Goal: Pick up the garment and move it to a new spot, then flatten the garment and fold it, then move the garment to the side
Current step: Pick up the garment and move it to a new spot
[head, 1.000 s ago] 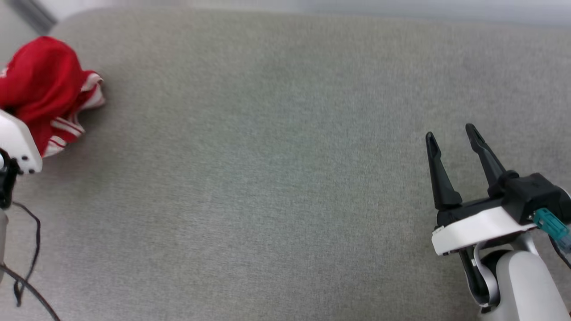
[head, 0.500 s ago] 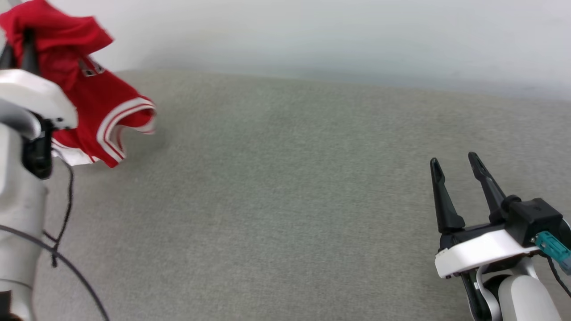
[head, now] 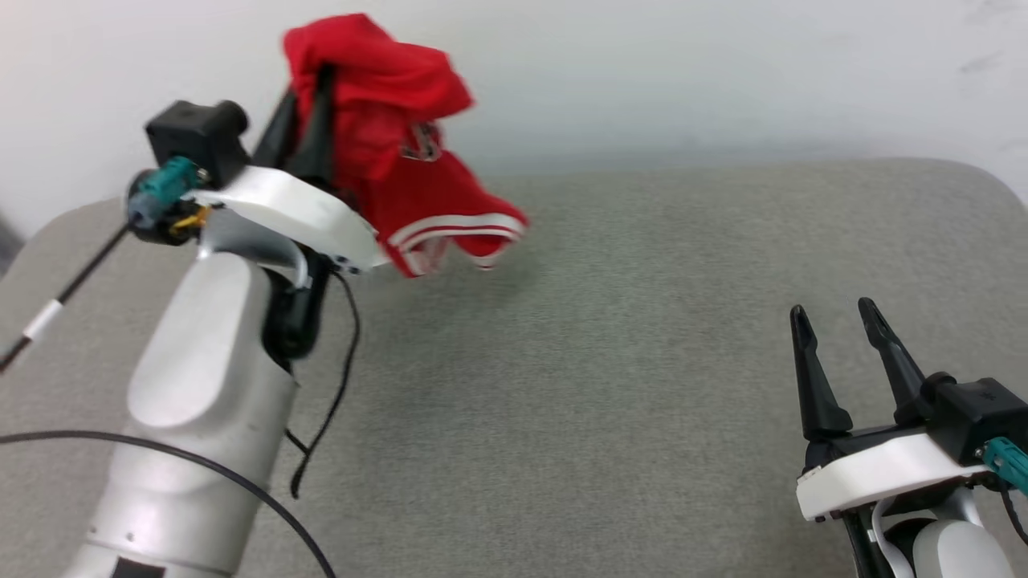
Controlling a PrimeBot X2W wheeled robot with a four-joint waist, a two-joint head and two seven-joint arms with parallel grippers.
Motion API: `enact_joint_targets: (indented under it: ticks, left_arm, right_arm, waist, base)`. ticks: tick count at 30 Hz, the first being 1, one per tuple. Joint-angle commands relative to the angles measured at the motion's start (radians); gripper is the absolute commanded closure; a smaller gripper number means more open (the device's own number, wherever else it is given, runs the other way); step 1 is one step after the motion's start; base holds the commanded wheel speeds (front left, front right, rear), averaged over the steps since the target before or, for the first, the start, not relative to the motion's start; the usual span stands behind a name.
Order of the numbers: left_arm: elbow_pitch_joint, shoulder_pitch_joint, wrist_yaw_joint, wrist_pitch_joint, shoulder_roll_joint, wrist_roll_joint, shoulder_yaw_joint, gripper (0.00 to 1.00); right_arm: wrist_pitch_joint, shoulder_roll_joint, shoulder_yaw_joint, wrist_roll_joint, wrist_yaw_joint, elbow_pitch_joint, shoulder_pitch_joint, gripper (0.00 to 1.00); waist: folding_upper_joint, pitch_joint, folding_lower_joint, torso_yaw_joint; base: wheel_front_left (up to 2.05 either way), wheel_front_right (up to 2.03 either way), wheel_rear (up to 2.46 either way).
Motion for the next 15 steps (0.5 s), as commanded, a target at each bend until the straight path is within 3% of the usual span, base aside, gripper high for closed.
enact_joint_targets:
  ticks: [1, 9, 15]
  left_arm:
    - [-0.013, 0.015, -0.001, -0.003, 0.001, -0.003, 0.000, 1.00]
    - [-0.222, 0.179, 0.006, 0.030, -0.068, 0.016, -0.111, 1.00]
    - [-0.281, 0.309, 0.028, 0.083, -0.036, 0.090, -0.216, 1.00]
  right_arm:
    - [0.003, 0.002, 0.002, 0.004, 0.000, -0.004, 0.009, 0.00]
    - [0.000, 0.002, -0.004, 0.014, 0.000, -0.027, 0.005, 0.00]
    - [-0.011, 0.002, 0.000, 0.021, 0.000, -0.027, -0.022, 0.00]
  waist:
    - [0.0000, 0.003, 0.0001, -0.034]
    - [0.0000, 0.075, 0.0001, -0.096]
    - [0.0000, 0.142, 0.0001, -0.109]
  base:
    - [0.00, 0.00, 0.00]
    - [0.00, 0.00, 0.00]
    - [0.00, 0.00, 0.00]
